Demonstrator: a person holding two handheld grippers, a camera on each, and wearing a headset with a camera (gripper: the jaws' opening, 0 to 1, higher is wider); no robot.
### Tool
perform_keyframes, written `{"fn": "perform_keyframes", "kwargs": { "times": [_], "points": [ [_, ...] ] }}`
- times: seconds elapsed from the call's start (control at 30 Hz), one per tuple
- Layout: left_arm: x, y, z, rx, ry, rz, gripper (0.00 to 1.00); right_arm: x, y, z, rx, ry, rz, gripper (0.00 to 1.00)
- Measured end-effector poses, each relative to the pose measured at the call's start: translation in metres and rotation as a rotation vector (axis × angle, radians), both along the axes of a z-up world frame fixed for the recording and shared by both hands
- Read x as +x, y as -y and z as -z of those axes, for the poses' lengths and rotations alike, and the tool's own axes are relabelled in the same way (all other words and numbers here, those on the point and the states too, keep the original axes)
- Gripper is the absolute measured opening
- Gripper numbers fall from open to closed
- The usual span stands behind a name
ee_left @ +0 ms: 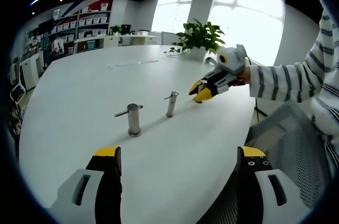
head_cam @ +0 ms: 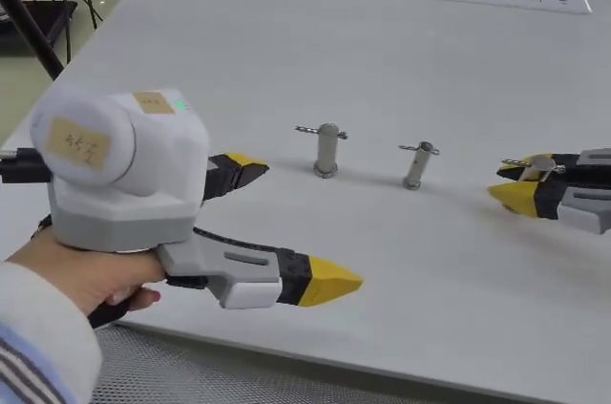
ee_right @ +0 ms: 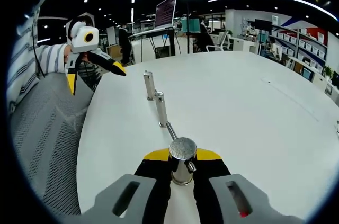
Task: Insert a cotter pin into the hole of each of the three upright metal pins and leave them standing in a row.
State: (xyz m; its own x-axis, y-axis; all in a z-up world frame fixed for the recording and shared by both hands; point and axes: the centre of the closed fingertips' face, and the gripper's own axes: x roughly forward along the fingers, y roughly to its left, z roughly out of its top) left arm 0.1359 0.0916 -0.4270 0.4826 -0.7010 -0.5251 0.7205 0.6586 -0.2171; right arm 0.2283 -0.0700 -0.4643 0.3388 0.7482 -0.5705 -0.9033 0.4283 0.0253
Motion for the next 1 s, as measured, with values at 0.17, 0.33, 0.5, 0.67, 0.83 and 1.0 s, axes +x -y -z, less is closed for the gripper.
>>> {"fn": "perform_keyframes", "kwargs": {
  "times": [0.17,0.33,0.5,0.67,0.83,1.0],
  "points": [
    [-0.001,-0.001,0.004,0.01,-0.016,0.003,0.88,0.004,-0.001,0.005,0.011,-0.007,0.002,0.1],
    [-0.004,0.001,0.006,0.018,-0.026,0.01,0.87,0.008,-0.001,0.008,0.03,-0.015,0.012,0.1],
    [-0.007,0.001,0.011,0.028,-0.046,0.019,0.87,0.01,-0.001,0.007,0.024,0.009,-0.012,0.1],
    [-0.006,0.001,0.011,0.028,-0.041,0.004,0.88,0.011,-0.001,0.007,0.017,0.019,-0.023,0.1],
    [-0.007,0.001,0.009,0.025,-0.044,-0.001,0.88,0.011,-0.002,0.006,0.024,0.024,-0.005,0.13],
    [-0.009,-0.004,0.008,0.034,-0.048,-0.016,0.89,0.012,0.0,0.001,0.001,0.058,0.036,0.48]
  ]
}}
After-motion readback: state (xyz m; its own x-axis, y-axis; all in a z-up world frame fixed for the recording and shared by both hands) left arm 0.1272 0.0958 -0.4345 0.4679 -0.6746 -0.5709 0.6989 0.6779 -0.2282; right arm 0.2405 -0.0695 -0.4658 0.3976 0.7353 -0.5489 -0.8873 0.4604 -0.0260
